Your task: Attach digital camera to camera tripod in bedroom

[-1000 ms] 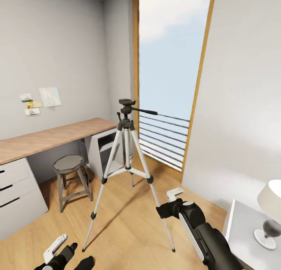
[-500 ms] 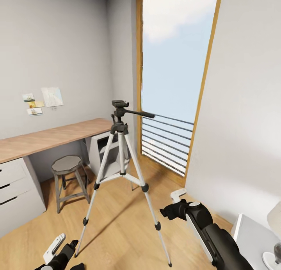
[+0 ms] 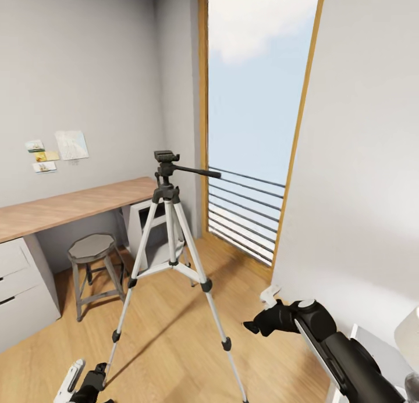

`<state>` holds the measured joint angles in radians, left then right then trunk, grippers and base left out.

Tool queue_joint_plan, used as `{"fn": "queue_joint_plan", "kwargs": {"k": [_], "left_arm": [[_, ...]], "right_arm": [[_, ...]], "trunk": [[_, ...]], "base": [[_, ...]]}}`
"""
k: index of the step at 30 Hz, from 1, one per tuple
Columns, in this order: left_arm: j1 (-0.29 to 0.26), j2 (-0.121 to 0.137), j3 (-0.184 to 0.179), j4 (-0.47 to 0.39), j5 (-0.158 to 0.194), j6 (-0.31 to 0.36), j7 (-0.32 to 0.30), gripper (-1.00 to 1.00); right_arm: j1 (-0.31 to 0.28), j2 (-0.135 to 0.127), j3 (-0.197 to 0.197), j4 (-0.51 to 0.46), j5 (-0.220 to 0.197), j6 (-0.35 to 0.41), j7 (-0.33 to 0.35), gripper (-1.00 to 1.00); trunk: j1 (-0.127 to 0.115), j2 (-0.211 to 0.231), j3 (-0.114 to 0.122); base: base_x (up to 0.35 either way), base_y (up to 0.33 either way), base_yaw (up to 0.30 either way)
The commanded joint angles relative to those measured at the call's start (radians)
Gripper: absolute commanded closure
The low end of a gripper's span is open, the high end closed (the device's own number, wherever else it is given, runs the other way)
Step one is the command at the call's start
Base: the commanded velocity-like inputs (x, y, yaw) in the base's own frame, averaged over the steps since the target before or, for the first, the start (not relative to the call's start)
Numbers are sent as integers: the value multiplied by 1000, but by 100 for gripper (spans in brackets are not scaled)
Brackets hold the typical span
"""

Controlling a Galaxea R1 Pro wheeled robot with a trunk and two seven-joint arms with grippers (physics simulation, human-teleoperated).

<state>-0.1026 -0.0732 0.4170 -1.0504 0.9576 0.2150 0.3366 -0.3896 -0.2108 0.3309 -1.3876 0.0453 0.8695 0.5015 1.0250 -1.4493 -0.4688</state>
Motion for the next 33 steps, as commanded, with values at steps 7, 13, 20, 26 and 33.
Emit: {"fn": "queue_joint_plan", "kwargs": {"k": [7, 13, 20, 26, 33], "left_arm": [[-26, -4, -12, 6, 240, -131, 70, -100], [-74, -12, -15, 14, 351, -154, 189, -100], [-121, -16, -40, 41, 435, -158, 242, -100], [-128, -12, -58, 63, 453, -160, 248, -100], [-129, -12, -64, 80, 461, -168, 250, -100]], "right_arm": [[6, -20, -8, -71, 14, 5, 29, -100], [7, -35, -12, -104, 11, 42, 34, -100], [8, -40, -13, -132, 9, 71, 35, -100], [8, -40, -13, -138, 10, 75, 35, -100], [8, -40, -13, -141, 10, 76, 35, -100]], "trunk": [[0, -1, -1], [0, -1, -1], [0, -1, -1], [0, -1, -1], [0, -1, -1]], "base": [[6, -12, 1], [1, -2, 0], [0, 0, 0], [0, 0, 0], [63, -41, 0]]}}
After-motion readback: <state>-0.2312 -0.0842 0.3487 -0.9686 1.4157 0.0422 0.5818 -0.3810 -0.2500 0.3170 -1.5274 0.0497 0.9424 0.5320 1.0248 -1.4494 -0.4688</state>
